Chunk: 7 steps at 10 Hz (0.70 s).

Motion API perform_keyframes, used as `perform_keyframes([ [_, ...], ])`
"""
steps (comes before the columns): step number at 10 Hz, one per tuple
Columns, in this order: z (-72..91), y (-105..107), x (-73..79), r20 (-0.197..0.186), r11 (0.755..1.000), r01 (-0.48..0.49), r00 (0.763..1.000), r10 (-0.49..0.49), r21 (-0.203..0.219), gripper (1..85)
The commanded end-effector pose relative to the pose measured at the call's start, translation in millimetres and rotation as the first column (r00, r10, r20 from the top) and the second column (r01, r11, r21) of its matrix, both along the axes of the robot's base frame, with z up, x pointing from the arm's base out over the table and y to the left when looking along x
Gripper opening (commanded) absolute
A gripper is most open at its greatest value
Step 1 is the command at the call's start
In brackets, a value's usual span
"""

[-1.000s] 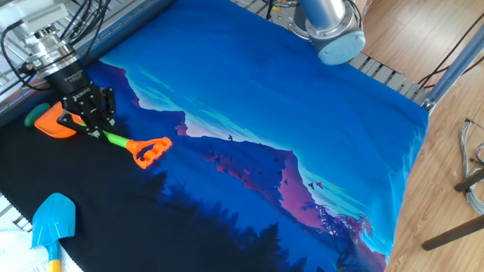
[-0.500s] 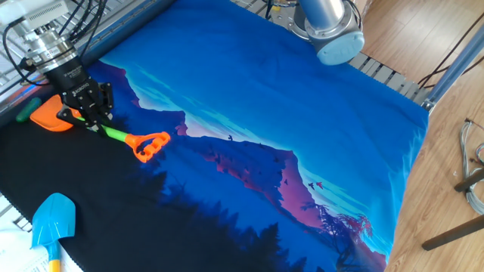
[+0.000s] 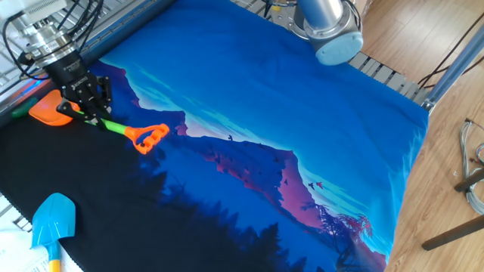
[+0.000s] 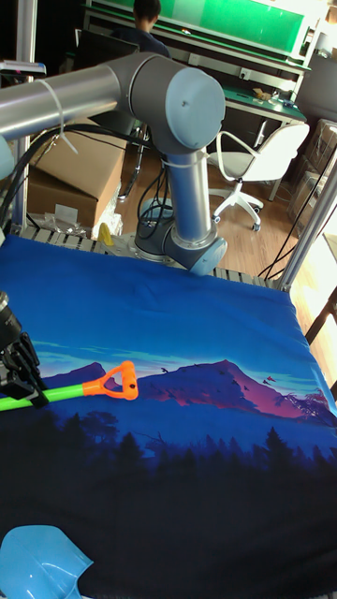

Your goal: Use a shovel to scoop up an object

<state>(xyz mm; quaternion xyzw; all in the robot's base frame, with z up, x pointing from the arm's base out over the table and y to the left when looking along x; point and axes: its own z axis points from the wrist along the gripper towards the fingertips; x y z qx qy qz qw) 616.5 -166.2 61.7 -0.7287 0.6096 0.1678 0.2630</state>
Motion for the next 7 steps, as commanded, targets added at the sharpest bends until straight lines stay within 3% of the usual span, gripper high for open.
perform_keyframes([
  [1, 5.2, -0.6, -2.3, 0.008, 1.0, 0.003, 1.0, -0.004, 0.028, 2.0],
  [3, 12.4, 6.9, -1.7, -0.001, 0.998, 0.018, 1.0, -0.018, 0.062, 2.0],
  [7, 16.4, 5.0, 0.7, 0.019, 0.998, 0.026, 0.999, -0.027, 0.059, 2.0],
])
